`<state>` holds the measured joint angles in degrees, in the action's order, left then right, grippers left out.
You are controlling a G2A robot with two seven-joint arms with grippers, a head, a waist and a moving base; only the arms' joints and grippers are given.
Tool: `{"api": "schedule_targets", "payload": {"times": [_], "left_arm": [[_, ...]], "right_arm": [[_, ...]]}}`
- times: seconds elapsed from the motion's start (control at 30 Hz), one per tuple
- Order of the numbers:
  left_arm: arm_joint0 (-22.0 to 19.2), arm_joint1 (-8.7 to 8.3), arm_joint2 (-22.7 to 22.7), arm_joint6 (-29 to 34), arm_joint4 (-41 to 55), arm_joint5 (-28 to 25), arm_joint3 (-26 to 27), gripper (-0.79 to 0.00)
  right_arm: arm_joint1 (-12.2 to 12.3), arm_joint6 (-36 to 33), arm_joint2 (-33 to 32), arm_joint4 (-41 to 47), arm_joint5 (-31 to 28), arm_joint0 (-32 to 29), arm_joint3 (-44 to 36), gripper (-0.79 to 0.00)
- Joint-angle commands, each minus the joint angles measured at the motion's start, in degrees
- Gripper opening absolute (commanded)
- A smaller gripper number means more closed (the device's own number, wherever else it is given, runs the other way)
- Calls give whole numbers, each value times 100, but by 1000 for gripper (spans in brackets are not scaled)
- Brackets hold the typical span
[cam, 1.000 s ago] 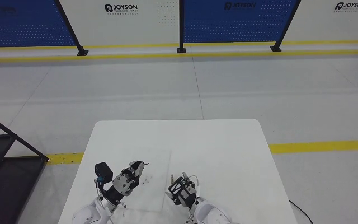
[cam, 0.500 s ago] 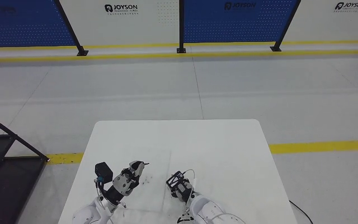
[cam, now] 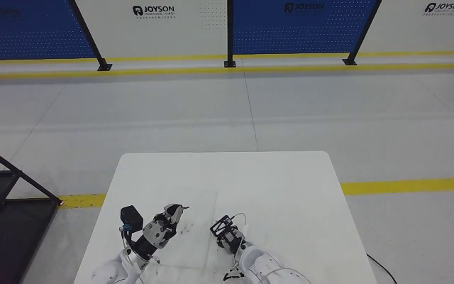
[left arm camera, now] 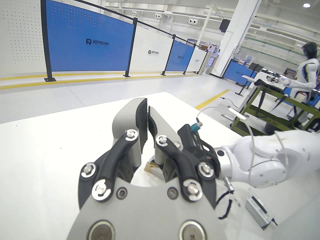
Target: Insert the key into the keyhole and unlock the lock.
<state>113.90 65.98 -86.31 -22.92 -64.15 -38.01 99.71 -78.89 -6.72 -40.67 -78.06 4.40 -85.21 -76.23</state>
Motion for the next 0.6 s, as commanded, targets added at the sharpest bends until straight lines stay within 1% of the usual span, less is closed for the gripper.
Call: {"api": "schedule_targets", "payload": {"times": [0.0,0.1,0.2,0.37,0.43,0.57], "left_arm": [[0,0,0,0,0,0,0,-785],[0,0,0,0,0,0,0,-785],[0,0,0,0,0,0,0,-785],[0,0,0,0,0,0,0,-785],[-52,12,87,39,101,38,48,-785],[-155,33,301,-51,316,-145,74,-785]], "right_arm": [[7,53,-56,49,-24,-12,-60,-785],[55,191,-244,183,-141,-95,-286,-785],[144,442,-588,523,-426,-283,-658,-785],[353,848,-1405,1475,-1495,-763,-1425,-785],[432,951,-1720,1953,-2076,-965,-1653,-785],[557,963,-2169,2877,-3311,-1251,-1887,-785]]}}
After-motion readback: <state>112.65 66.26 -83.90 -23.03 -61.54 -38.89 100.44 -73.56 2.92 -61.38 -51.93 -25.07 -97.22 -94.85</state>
